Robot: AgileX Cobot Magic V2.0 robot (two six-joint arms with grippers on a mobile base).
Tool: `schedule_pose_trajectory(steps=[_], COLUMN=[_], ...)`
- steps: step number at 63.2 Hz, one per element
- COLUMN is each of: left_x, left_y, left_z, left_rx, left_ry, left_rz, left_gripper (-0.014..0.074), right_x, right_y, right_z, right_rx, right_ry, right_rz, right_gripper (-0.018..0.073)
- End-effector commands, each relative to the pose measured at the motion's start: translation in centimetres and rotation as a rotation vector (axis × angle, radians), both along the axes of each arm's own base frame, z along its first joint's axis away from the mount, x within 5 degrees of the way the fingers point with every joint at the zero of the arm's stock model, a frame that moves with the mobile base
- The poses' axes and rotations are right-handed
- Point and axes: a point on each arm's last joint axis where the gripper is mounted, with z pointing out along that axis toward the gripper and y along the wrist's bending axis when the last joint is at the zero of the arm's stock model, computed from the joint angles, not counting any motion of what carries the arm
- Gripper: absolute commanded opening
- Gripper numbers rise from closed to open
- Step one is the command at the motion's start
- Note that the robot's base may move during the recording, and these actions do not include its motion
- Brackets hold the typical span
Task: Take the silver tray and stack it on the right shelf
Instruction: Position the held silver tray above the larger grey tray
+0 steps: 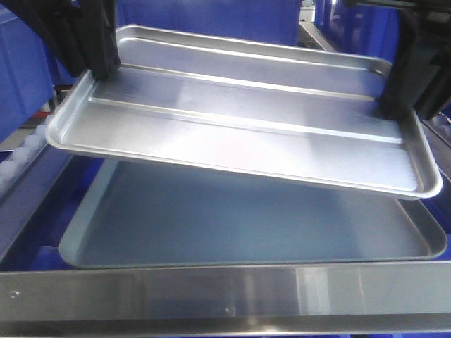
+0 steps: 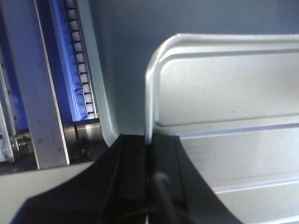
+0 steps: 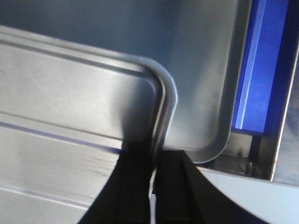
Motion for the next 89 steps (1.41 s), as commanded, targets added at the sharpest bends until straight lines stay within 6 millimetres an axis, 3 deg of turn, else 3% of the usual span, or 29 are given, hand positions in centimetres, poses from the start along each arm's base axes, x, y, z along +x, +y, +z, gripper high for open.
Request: schedule_pose_trajectory(steps=[1, 89], left_x=[-0.20, 0.11], left_y=[0.61, 0.41], left_z=[2.18, 2.47], left_rx=[-0.028, -0.049], left_ry=[-0.085, -0.128], left_rz=[0.000, -0.012], left_gripper=[-0.0093, -0.0093], right_x=[0.01, 0.37], right_y=[-0.32, -0.08], right_z=[1.65, 2.12], right_rx=[-0.010, 0.010], right_ry=[-0.084, -0.134], right_rz=[0.028, 0.044], right_gripper=[0.0057, 0.0057])
